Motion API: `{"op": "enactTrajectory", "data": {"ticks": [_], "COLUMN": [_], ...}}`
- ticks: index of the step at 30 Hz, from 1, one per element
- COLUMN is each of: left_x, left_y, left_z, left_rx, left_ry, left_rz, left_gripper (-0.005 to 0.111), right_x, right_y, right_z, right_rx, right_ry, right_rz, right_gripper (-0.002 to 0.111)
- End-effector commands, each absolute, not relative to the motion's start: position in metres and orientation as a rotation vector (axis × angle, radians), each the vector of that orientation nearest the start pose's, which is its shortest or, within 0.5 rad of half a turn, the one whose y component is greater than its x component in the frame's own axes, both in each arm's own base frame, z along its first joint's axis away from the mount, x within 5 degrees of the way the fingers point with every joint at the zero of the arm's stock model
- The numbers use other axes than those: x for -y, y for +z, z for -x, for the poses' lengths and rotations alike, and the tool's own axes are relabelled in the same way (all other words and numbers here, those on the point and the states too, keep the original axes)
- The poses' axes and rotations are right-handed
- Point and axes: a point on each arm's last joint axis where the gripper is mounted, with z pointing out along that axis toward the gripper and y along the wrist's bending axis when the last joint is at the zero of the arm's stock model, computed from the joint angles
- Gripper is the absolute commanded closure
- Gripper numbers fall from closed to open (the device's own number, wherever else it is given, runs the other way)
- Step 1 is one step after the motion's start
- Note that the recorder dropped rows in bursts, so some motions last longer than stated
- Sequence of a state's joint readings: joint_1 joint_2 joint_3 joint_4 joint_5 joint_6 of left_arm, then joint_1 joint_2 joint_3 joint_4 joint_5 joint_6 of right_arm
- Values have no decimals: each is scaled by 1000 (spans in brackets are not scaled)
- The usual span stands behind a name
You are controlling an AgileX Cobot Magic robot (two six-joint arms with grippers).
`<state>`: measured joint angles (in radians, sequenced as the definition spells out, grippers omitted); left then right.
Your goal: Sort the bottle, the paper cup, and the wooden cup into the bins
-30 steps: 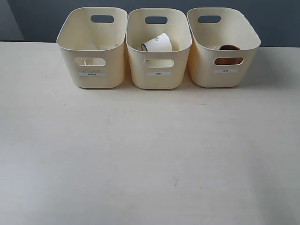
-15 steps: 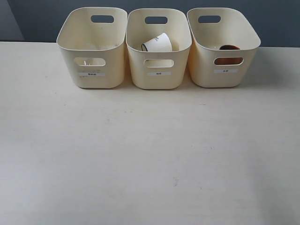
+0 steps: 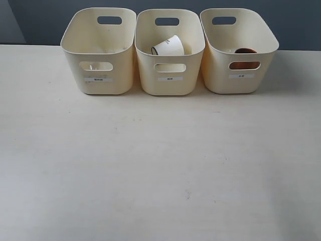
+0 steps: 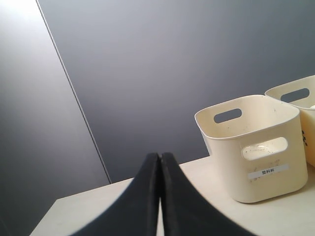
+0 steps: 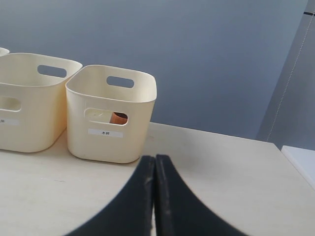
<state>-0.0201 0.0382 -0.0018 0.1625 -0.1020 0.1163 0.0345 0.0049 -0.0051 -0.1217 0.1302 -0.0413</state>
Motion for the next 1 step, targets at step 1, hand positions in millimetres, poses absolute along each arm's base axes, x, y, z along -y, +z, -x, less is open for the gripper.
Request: {"op": "enactTrajectory", "data": {"ticks": [1], "left_x": [3], "left_y": [221], "left_z": [-58], "left_rx": [-1399], "left_ry": [198], "left_rz": [-224], "left_gripper": [107], "right_x": [0], "right_y": [202], "right_z": [-56], "right_rx": [-1599], "right_ry": [-115], "right_rz": [144], "right_gripper": [108]}}
